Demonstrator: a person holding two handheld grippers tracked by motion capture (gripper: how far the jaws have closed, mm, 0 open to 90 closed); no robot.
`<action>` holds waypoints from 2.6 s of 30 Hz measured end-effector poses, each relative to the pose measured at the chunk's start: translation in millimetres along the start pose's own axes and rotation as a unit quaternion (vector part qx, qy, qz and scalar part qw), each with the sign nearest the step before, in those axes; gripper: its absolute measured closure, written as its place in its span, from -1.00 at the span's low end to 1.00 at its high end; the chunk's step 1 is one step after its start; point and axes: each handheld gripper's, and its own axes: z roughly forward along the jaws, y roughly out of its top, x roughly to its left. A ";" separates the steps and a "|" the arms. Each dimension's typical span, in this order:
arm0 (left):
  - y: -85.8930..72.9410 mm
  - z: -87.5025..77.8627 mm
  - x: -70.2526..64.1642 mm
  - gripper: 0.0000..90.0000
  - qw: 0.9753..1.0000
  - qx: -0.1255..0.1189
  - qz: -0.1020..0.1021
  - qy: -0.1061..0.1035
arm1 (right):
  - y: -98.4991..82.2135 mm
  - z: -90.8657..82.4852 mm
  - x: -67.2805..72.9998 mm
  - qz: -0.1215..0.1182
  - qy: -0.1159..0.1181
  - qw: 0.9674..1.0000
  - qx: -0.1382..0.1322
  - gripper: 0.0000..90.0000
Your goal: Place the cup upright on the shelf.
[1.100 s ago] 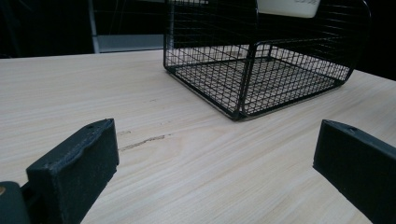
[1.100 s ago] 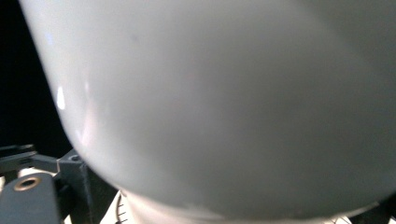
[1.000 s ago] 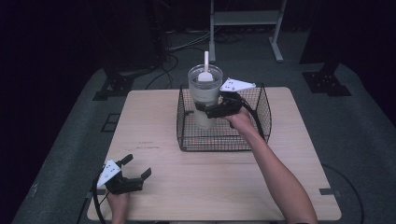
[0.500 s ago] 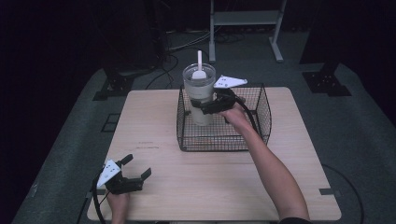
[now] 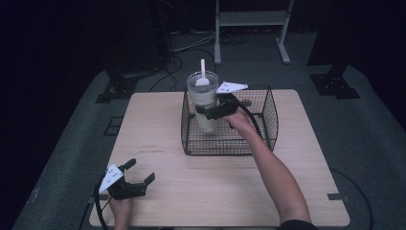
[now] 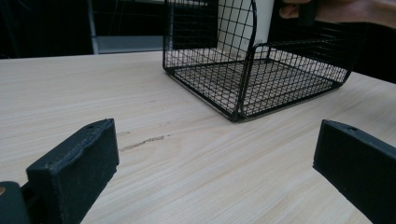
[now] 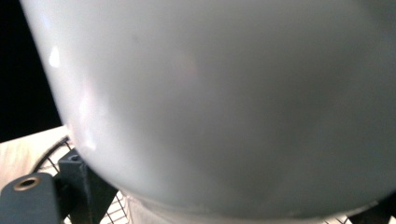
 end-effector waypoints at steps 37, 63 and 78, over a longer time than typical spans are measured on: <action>-0.2 -1.1 0.9 -1.00 1.000 -0.002 -0.002 -0.003 | -34.9 21.6 -20.8 -0.007 0.020 0.997 0.070 -0.82; -0.2 -0.2 -0.2 -1.00 1.000 -0.001 -0.001 -0.001 | -42.9 6.9 -24.8 -0.033 0.036 0.997 0.066 -0.82; -0.4 -0.4 -1.0 -1.00 1.000 -0.001 0.003 -0.003 | -43.7 -4.1 -22.2 -0.034 0.025 0.996 0.077 -0.82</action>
